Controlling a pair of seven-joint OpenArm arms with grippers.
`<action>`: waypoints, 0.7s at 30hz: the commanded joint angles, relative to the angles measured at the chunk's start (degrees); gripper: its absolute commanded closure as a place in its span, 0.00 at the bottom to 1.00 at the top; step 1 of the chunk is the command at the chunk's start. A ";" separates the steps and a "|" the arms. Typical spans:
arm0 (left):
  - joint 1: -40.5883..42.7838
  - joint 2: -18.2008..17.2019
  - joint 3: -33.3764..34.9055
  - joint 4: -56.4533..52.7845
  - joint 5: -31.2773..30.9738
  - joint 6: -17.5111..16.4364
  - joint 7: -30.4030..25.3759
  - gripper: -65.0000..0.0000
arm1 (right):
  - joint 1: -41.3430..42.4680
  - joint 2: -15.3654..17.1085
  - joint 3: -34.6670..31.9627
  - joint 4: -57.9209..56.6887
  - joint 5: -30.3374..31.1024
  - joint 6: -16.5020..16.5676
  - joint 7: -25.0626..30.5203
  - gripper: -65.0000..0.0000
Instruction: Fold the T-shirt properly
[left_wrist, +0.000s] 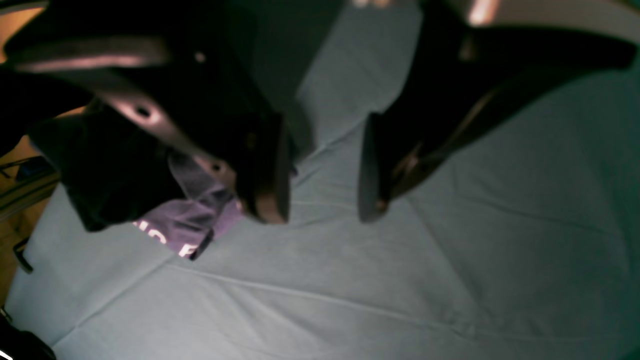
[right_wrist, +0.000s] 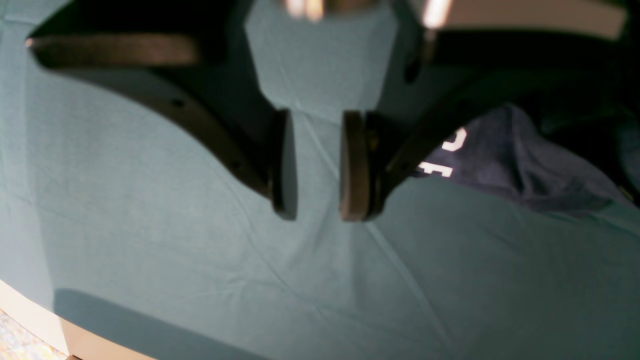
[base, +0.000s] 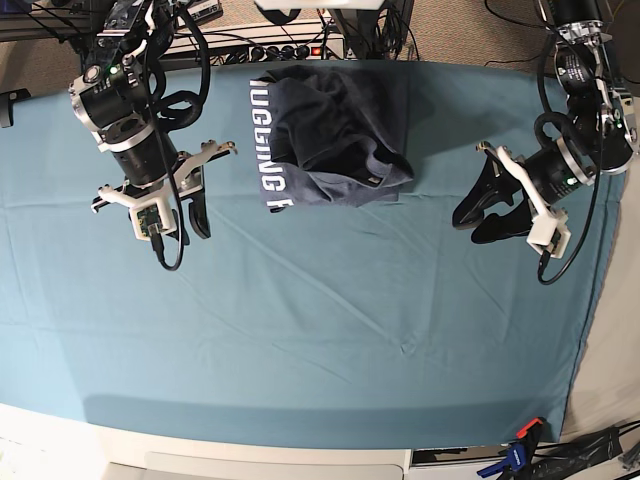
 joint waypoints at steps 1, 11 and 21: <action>-0.46 -0.63 -0.37 0.94 -2.40 -0.42 -1.42 0.62 | 0.48 0.22 0.11 0.98 0.63 -0.13 1.70 0.76; -0.46 -0.63 2.34 1.01 -11.52 -1.35 2.21 0.62 | 0.48 0.20 0.11 -3.34 0.42 -0.11 2.58 0.76; -0.48 -0.63 14.05 1.01 -6.58 -1.35 1.95 0.62 | 0.44 0.20 0.11 -14.49 5.44 0.70 -2.49 0.76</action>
